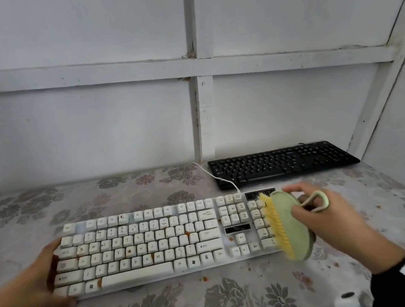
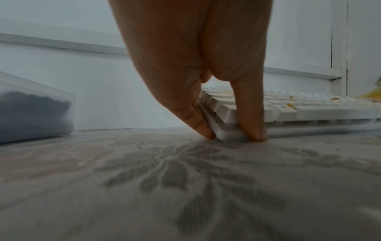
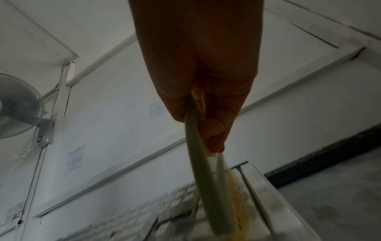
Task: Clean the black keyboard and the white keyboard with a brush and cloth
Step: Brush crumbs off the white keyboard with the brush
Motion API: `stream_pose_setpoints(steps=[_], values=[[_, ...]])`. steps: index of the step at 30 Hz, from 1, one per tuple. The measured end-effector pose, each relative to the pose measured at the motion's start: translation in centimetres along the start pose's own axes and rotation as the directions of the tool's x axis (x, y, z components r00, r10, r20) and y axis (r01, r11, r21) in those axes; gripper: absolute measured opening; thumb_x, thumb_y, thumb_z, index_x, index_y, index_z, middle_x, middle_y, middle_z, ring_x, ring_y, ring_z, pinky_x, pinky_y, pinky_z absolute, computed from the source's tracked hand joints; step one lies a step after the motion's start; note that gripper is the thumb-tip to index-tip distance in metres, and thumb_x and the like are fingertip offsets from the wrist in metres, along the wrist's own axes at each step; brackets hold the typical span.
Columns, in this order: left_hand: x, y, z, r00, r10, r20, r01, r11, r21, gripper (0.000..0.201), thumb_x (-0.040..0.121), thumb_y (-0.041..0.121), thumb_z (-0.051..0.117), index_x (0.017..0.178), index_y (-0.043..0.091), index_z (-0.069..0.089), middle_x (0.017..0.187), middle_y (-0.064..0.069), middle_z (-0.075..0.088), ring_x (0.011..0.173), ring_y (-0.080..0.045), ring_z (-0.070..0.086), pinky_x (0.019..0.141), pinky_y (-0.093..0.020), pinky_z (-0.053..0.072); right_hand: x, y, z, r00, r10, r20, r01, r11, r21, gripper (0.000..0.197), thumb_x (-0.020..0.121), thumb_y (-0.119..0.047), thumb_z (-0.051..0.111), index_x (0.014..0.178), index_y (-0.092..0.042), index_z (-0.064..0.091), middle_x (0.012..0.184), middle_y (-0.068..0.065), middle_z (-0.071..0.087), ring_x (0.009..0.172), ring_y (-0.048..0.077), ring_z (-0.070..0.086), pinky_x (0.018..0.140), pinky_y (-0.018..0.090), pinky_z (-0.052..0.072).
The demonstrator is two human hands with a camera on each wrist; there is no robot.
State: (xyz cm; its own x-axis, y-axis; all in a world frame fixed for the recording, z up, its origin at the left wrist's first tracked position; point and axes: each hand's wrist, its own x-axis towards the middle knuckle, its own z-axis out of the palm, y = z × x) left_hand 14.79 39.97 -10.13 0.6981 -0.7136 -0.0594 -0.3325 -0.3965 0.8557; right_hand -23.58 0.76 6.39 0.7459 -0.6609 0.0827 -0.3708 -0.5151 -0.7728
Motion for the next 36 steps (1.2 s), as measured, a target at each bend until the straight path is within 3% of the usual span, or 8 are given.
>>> stream_pose_setpoints(steps=[5,10,12,14,19,23,29,36], values=[[-0.5,1.7,0.5,1.0,0.005,0.015,-0.007,0.996,0.092,0.125,0.032,0.02,0.096,0.138,0.028,0.03,0.126,0.002,0.056,0.114,-0.025,0.056,0.095,-0.053,0.043,-0.3,-0.7,-1.5,1.0,-0.001,-0.001,0.001,1.0,0.023,0.029,0.086,-0.006,0.055,0.097,-0.031,0.065,0.05,-0.008,0.056,0.044,0.009,0.041,0.042,0.024,0.035],[0.5,-2.1,-0.7,0.997,-0.069,0.027,0.068,0.997,0.03,0.12,0.038,0.005,0.094,0.137,0.038,0.035,0.13,-0.011,0.056,0.114,-0.032,0.057,0.093,-0.056,0.041,2.0,-2.3,-2.2,0.982,-0.078,-0.172,0.088,0.995,0.054,0.031,0.086,-0.006,0.055,0.107,-0.026,0.065,0.085,-0.003,0.065,0.06,0.009,0.056,0.04,0.015,0.042],[0.6,-2.4,-0.6,0.995,-0.082,0.048,0.082,0.997,-0.004,0.114,0.04,0.005,0.094,0.133,0.041,0.038,0.128,-0.011,0.058,0.112,-0.031,0.058,0.092,-0.056,0.043,2.5,-2.3,-1.8,0.984,-0.08,-0.159,0.085,0.996,0.022,0.031,0.086,-0.007,0.056,0.108,-0.027,0.064,0.085,-0.004,0.065,0.063,0.009,0.057,0.04,0.014,0.042],[0.6,-1.1,-0.1,0.997,-0.082,-0.002,0.082,0.996,0.039,0.119,0.036,0.011,0.095,0.137,0.028,0.036,0.122,-0.005,0.063,0.108,-0.027,0.062,0.089,-0.051,0.047,2.2,-1.8,-1.2,0.989,-0.072,-0.125,0.069,0.997,-0.029,0.03,0.085,-0.008,0.056,0.106,-0.028,0.065,0.083,-0.007,0.065,0.063,0.011,0.057,0.042,0.015,0.042],[0.3,-0.9,0.1,0.994,-0.106,0.004,0.106,0.993,0.049,0.107,0.045,0.007,0.093,0.135,0.03,0.039,0.125,-0.004,0.059,0.113,-0.029,0.057,0.092,-0.053,0.044,-0.1,0.2,-0.2,1.0,-0.026,0.0,0.026,1.0,-0.006,0.03,0.086,-0.006,0.056,0.096,-0.034,0.063,0.063,0.005,0.059,0.047,0.012,0.039,0.043,0.023,0.032],[0.1,-0.3,0.2,0.999,-0.046,-0.002,0.046,0.991,0.125,0.115,0.04,0.012,0.094,0.137,0.027,0.035,0.124,-0.003,0.06,0.112,-0.027,0.059,0.093,-0.051,0.044,-0.4,-0.3,-1.0,1.0,0.003,0.005,-0.003,1.0,0.005,0.029,0.084,-0.005,0.056,0.092,-0.032,0.065,0.055,-0.006,0.055,0.047,0.011,0.042,0.045,0.025,0.035],[-0.6,1.5,0.6,0.999,-0.042,0.002,0.041,0.986,0.161,0.108,0.041,0.02,0.093,0.132,0.027,0.034,0.122,0.004,0.058,0.11,-0.022,0.058,0.094,-0.048,0.044,1.4,-2.7,-1.0,0.982,-0.069,-0.178,0.093,0.987,0.131,0.03,0.084,-0.004,0.056,0.104,-0.025,0.066,0.082,-0.003,0.067,0.055,0.003,0.059,0.04,0.016,0.043],[-0.8,0.8,0.4,0.998,-0.031,-0.048,0.035,0.996,0.084,0.122,0.032,0.019,0.097,0.134,0.042,0.034,0.12,0.0,0.063,0.106,-0.023,0.061,0.089,-0.049,0.044,2.2,-2.4,0.2,0.992,-0.066,-0.109,0.066,0.998,-0.007,0.03,0.085,-0.008,0.056,0.107,-0.027,0.064,0.083,-0.009,0.065,0.064,0.008,0.057,0.043,0.012,0.042]])
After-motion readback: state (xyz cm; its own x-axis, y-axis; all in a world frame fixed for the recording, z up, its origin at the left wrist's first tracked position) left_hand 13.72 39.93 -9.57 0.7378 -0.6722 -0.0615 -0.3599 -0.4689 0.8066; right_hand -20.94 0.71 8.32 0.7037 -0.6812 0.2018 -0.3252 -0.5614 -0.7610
